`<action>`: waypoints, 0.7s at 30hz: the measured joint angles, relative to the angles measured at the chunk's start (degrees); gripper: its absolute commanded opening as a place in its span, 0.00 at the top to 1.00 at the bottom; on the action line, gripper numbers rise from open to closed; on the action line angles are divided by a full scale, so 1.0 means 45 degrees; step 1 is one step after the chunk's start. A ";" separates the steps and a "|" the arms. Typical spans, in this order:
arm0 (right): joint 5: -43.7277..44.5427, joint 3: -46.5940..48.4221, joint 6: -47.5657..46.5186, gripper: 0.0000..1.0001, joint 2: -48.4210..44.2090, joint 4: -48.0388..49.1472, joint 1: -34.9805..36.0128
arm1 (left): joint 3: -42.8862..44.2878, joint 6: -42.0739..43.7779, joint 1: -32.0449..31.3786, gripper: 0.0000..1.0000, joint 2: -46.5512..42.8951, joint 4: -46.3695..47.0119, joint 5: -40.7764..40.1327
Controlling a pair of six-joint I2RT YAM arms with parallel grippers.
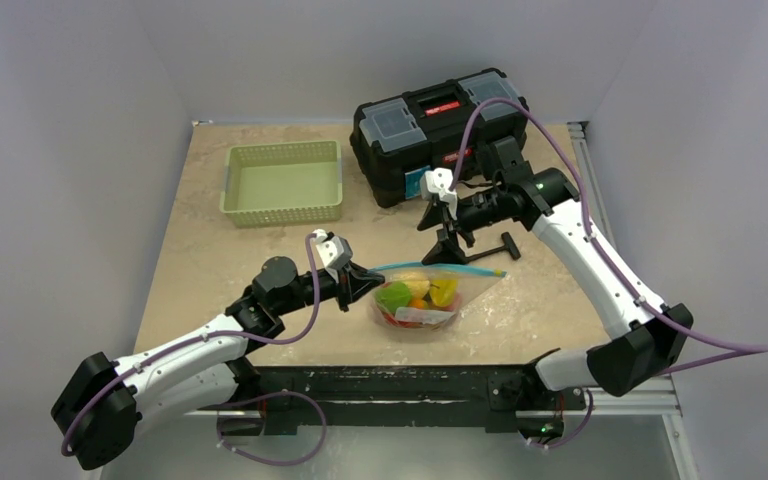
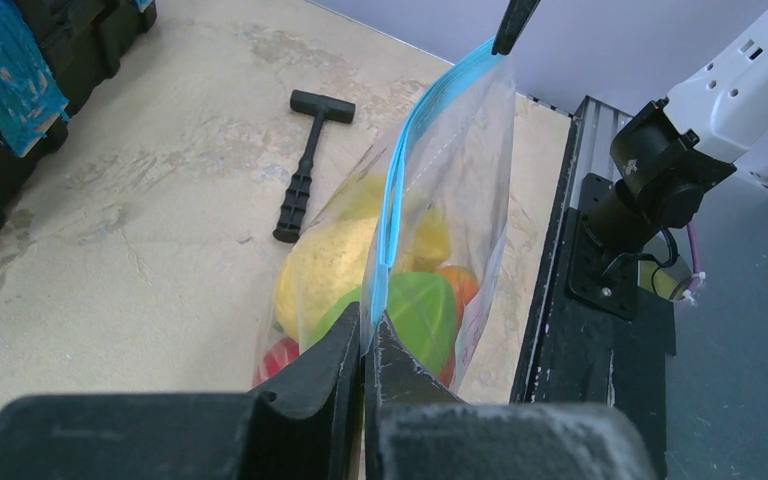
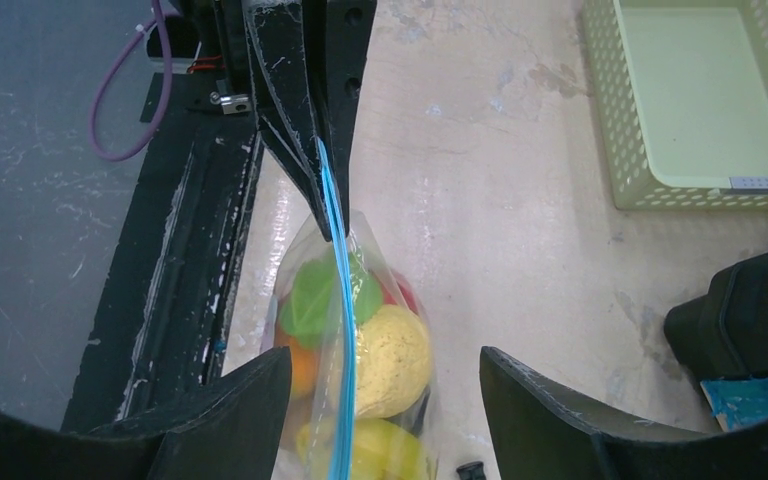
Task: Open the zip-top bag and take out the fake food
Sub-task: Unzip the zipper food storage bag at the center of the board, then open the zipper of the food storage bag at the center of the board.
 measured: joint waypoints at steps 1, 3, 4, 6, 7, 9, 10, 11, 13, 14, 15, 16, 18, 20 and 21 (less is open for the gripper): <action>0.0000 0.0000 0.0015 0.32 -0.0005 0.0039 0.0000 | 0.0000 -0.0019 0.0000 1.00 0.0000 -0.0005 0.0000; -0.0019 0.0000 0.0029 0.32 0.0000 0.0083 0.0000 | 0.0000 -0.0029 0.0000 1.00 0.0000 -0.0010 0.0000; -0.0034 0.0000 0.0034 0.32 0.0000 0.0107 0.0000 | 0.0000 -0.0029 0.0000 1.00 -0.0005 -0.0010 0.0000; -0.0063 0.0000 0.0034 0.32 0.0000 0.0117 0.0000 | 0.0000 -0.0029 0.0000 1.00 -0.0010 -0.0015 0.0005; -0.0073 0.0000 0.0039 0.32 0.0000 0.0117 0.0000 | 0.0000 -0.0029 0.0000 1.00 -0.0010 -0.0015 0.0005; -0.0083 0.0000 0.0039 0.32 0.0000 0.0117 0.0000 | 0.0000 -0.0034 0.0000 1.00 -0.0010 -0.0019 0.0005; -0.0087 0.0000 0.0034 0.32 0.0000 0.0121 0.0000 | 0.0000 -0.0039 0.0000 1.00 -0.0010 -0.0019 0.0005; -0.0087 -0.0005 0.0039 0.32 0.0000 0.0121 0.0000 | 0.0000 -0.0044 0.0000 1.00 -0.0010 -0.0019 0.0010; -0.0102 -0.0083 0.0034 0.32 0.0000 0.0160 0.0000 | 0.0000 -0.0049 0.0000 1.00 -0.0010 -0.0019 0.0010; -0.0117 -0.0141 0.0039 0.32 0.0000 0.0175 0.0000 | 0.0000 -0.0058 0.0000 1.00 -0.0010 -0.0019 0.0015; -0.0117 -0.0199 0.0039 0.32 0.0000 0.0175 0.0000 | 0.0000 -0.0068 0.0000 1.00 -0.0010 -0.0019 0.0019; -0.0117 -0.0243 0.0039 0.32 0.0000 0.0170 0.0000 | 0.0000 -0.0073 0.0000 1.00 -0.0010 -0.0019 0.0019; -0.0126 -0.0272 0.0039 0.32 0.0000 0.0175 0.0000 | 0.0000 -0.0073 0.0000 1.00 -0.0010 -0.0019 0.0039; -0.0131 -0.0272 0.0034 0.32 0.0000 0.0185 0.0000 | 0.0000 -0.0078 0.0000 1.00 -0.0010 -0.0019 0.0049; -0.0136 -0.0272 0.0034 0.32 0.0000 0.0189 0.0000 | 0.0000 -0.0083 0.0000 1.00 -0.0010 -0.0019 0.0068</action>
